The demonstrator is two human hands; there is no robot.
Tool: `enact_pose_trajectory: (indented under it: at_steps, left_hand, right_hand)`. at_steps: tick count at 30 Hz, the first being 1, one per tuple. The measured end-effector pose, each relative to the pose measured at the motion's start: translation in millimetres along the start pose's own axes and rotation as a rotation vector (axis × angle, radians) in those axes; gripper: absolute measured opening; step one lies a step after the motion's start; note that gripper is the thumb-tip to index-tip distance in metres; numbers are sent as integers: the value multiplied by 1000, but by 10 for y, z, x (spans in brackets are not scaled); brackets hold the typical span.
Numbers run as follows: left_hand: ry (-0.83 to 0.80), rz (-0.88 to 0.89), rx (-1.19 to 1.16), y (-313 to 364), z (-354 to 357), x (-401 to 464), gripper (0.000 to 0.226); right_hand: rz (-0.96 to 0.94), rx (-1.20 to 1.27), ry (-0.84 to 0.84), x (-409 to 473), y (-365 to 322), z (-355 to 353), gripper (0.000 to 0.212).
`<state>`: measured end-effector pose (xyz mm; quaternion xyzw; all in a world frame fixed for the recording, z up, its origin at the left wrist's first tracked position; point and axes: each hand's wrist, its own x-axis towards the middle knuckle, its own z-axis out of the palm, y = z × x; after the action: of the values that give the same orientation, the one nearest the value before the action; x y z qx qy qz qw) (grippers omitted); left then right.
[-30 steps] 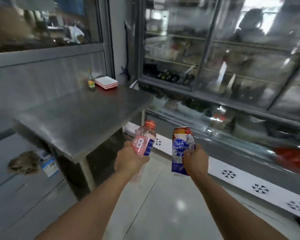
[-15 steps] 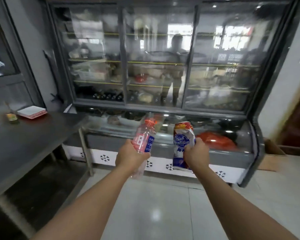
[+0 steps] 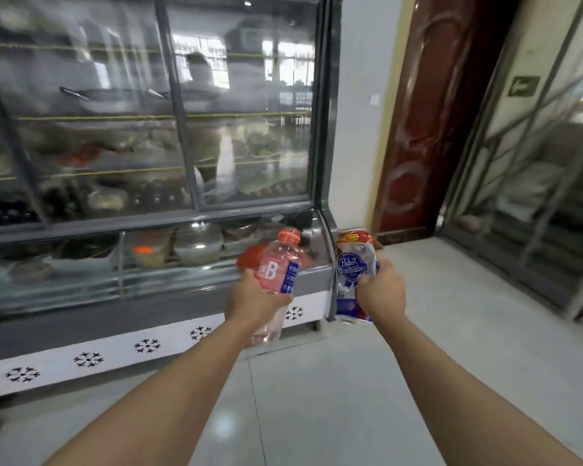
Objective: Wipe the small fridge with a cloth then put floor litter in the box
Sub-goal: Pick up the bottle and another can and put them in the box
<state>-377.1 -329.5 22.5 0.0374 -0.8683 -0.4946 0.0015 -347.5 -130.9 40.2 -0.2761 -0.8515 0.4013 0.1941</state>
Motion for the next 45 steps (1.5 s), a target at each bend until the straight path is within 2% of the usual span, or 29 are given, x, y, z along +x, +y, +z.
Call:
enact_pose_trajectory:
  at_steps: [10, 17, 23, 28, 31, 38, 45]
  left_hand:
    - [-174, 106, 25, 1108, 1742, 1367, 65]
    - [-260, 155, 50, 1802, 2789, 2126, 69]
    - [-281, 158, -3, 2362, 3781, 2884, 64]
    - [-208, 107, 20, 2806, 4538, 3529, 67]
    - [-165, 65, 9, 3003, 4870, 3923, 75]
    - [-82, -43, 44, 3199, 5392, 4988, 70]
    - [-56, -63, 29, 3442, 5968, 6341, 66]
  right_hand:
    - [116, -119, 76, 1945, 603, -480, 23]
    - [193, -104, 128, 3133, 986, -805, 25]
    - [202, -130, 122, 4454, 1345, -926, 30]
    - [164, -116, 72, 5730, 1500, -993, 32]
    - [129, -124, 32, 6429, 1565, -921, 32]
    - [93, -141, -49, 7836, 1734, -407, 32]
    - [100, -156, -64, 9202, 1781, 178, 29]
